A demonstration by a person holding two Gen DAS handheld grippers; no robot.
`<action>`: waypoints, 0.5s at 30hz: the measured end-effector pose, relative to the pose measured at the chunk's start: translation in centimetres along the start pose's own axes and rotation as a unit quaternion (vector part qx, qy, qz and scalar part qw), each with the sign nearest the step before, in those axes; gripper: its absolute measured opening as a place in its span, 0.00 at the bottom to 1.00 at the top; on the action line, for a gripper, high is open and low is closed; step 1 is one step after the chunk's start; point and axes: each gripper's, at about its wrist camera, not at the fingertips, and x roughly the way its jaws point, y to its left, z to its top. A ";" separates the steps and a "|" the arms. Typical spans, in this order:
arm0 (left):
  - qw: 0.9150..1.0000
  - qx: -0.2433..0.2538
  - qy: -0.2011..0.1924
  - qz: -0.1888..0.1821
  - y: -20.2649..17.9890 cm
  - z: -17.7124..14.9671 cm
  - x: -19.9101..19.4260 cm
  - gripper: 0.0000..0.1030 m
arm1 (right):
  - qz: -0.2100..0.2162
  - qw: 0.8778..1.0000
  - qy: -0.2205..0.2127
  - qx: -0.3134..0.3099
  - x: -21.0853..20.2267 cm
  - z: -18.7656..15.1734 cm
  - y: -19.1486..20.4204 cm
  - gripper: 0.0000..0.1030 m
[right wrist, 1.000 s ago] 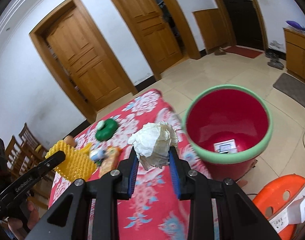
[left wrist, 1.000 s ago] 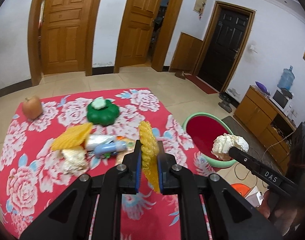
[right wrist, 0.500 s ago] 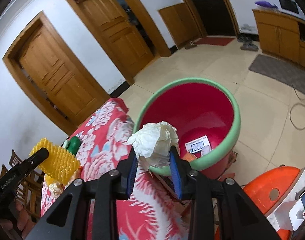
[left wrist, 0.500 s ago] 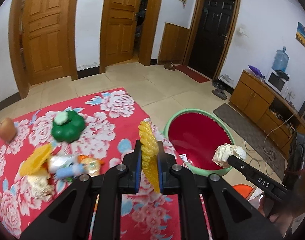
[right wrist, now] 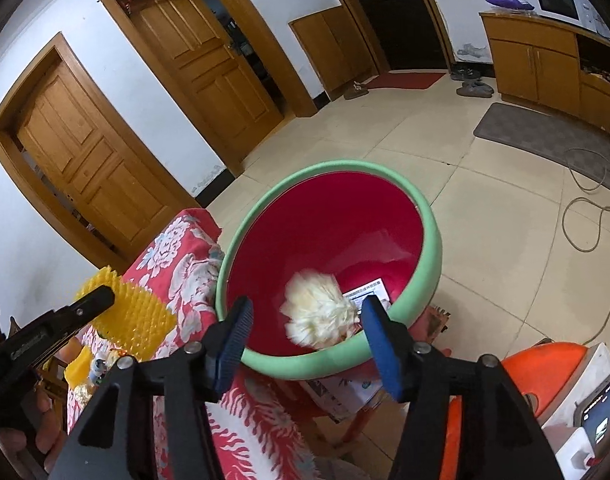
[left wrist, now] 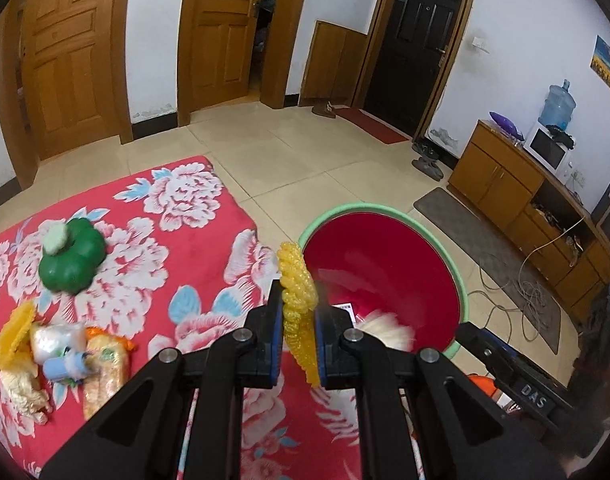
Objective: Collect trash
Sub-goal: 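Carry both items over the red bucket and open both tools to drop them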
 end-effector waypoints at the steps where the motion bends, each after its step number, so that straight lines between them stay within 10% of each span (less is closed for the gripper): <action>1: 1.000 0.001 0.000 0.000 -0.2 0.1 0.2 0.12 | -0.003 1.000 -0.002 0.003 0.0 0.1 -0.1 0.60; 15: 1.000 0.022 0.005 -0.019 -3.3 1.5 4.0 0.13 | -0.003 0.999 -0.014 0.029 -2.0 -0.3 -1.9 0.68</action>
